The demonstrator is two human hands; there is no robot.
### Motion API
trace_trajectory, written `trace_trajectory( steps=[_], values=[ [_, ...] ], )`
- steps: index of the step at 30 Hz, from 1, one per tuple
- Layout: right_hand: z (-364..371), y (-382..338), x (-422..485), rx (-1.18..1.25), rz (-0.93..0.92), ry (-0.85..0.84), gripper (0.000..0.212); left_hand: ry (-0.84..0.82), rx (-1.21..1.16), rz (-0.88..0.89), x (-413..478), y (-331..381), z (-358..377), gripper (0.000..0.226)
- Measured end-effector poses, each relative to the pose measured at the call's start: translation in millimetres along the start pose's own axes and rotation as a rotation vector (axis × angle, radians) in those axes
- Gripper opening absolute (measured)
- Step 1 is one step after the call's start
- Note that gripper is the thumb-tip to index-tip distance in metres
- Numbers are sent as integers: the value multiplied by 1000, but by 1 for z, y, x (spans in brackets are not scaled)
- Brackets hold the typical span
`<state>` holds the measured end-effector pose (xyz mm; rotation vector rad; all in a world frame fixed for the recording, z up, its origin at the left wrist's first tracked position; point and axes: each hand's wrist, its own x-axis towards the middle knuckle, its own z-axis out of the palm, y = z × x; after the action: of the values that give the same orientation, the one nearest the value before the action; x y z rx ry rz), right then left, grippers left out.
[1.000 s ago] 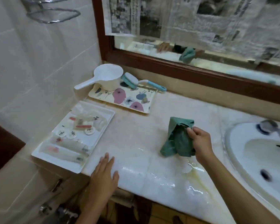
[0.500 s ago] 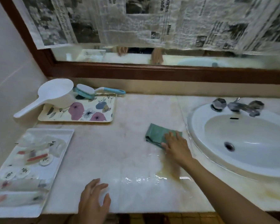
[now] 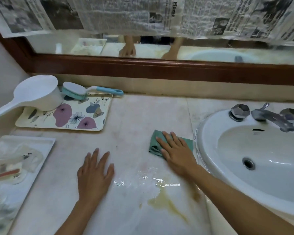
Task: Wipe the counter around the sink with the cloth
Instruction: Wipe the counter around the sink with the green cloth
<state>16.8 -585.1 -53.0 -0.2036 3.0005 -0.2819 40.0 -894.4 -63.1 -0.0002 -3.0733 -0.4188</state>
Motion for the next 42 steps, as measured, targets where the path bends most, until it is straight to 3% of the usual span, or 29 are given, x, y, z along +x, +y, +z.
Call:
trace_trajectory(
  steps=[5,9,14,18,24,29,31,34,37,39,42],
  values=[
    [-13,46,77,-17,238,40,56,-6,31,-43,2,3,7,58],
    [-9,13,124,58,378,34,58,-4,54,-52,4,2,9,57],
    [16,-65,48,64,4,8,58,-15,49,-63,4,3,7,57],
    [12,-24,-13,-18,-175,-16,57,-18,45,-60,2,4,5,57],
    [-14,53,79,-42,236,13,60,1,40,-65,2,4,8,57],
    [-14,18,140,77,438,15,61,-5,44,-59,3,2,9,57],
    [1,-18,114,66,327,50,59,-8,51,-57,2,2,9,57],
    [17,-57,35,31,8,43,55,-10,41,-64,2,2,9,58],
    [15,-33,-8,34,-149,-22,52,-17,38,-62,3,2,8,59],
    [10,1,2,2,-52,3,54,-20,34,-68,3,3,7,59],
    [-3,44,64,-16,245,57,55,-23,35,-78,2,4,7,58]
  ],
)
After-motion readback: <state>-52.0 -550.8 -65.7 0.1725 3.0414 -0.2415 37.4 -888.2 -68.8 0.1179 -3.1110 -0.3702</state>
